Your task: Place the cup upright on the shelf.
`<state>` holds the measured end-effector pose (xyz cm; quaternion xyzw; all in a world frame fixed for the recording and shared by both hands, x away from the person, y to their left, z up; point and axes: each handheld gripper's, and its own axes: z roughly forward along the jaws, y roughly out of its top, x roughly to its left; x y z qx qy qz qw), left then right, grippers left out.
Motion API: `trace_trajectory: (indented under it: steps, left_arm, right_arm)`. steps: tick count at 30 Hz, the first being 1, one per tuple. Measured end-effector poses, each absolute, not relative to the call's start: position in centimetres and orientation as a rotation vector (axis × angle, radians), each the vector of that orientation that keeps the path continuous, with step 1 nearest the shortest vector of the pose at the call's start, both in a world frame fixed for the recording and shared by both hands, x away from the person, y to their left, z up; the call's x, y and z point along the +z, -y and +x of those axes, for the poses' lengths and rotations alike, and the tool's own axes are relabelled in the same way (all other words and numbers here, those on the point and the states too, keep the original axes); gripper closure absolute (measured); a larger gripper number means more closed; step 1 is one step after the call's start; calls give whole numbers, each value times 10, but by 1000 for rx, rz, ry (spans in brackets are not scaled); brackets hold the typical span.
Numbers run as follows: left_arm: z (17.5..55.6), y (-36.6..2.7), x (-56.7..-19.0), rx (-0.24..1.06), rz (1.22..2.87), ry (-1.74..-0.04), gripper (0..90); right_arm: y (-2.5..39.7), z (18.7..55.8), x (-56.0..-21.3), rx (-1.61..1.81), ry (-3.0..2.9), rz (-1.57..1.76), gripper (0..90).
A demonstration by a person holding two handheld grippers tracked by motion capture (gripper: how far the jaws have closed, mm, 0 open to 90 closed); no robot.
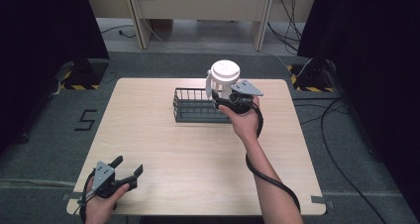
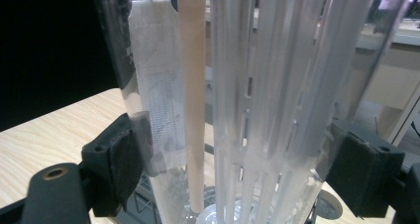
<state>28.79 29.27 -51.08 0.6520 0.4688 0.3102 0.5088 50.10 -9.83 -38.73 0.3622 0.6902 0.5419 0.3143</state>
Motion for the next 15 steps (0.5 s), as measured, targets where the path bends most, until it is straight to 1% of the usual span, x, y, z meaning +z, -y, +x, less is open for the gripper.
trace_trajectory:
  steps: [15]
  left_arm:
    - [288,-293,-511,746,1568,-1132,154]
  right_arm:
    - [93,515,-384,1429,-1807,970,186]
